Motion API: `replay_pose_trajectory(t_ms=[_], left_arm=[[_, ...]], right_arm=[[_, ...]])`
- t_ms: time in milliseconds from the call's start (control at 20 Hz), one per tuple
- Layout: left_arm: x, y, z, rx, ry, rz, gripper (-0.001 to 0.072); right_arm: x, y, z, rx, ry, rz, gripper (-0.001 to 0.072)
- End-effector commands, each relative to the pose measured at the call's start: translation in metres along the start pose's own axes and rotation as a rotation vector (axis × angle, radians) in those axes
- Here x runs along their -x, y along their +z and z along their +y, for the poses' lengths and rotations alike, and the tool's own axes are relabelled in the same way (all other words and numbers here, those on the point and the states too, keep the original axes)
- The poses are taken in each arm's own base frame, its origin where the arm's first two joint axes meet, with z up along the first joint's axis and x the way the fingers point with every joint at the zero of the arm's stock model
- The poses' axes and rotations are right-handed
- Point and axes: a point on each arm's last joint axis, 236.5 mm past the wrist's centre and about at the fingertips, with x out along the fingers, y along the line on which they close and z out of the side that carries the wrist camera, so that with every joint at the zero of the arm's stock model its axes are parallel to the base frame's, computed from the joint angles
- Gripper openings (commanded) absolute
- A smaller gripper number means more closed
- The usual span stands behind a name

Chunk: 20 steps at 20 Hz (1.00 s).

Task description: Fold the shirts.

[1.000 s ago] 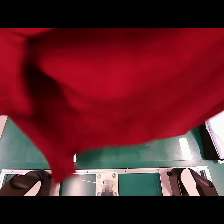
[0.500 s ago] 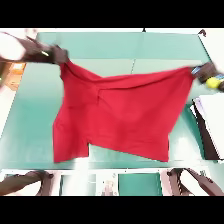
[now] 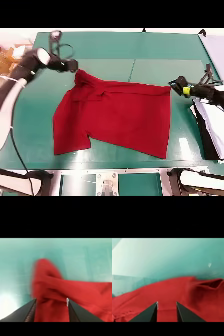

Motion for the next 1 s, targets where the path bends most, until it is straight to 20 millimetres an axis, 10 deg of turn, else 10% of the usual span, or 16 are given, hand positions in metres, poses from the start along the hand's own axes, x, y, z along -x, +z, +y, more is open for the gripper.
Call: replay_pose_trajectory(t_ms=[0, 200, 450, 950], left_arm=[[0.051, 0.001, 0.056, 0.034, 0.014, 0.133, 0.0448], [0.072, -0.067, 0.103, 0.208, -0.166, 0.317, 0.0448], [0.044, -0.174, 0.136, 0.253, -0.212, 0.466, 0.0448], [0.027, -0.255, 0.101, 0.363, -0.44, 0.744, 0.0447]], right_arm=[[0.036, 0.0, -0.005, -0.002, 0.037, 0.098, 0.0281], [0.085, -0.039, -0.05, -0.065, -0.064, 0.168, 0.0261], [0.117, -0.083, -0.078, -0.185, -0.114, 0.12, 0.0263], [0.117, -0.139, -0.072, -0.256, -0.085, 0.209, 0.0276]])
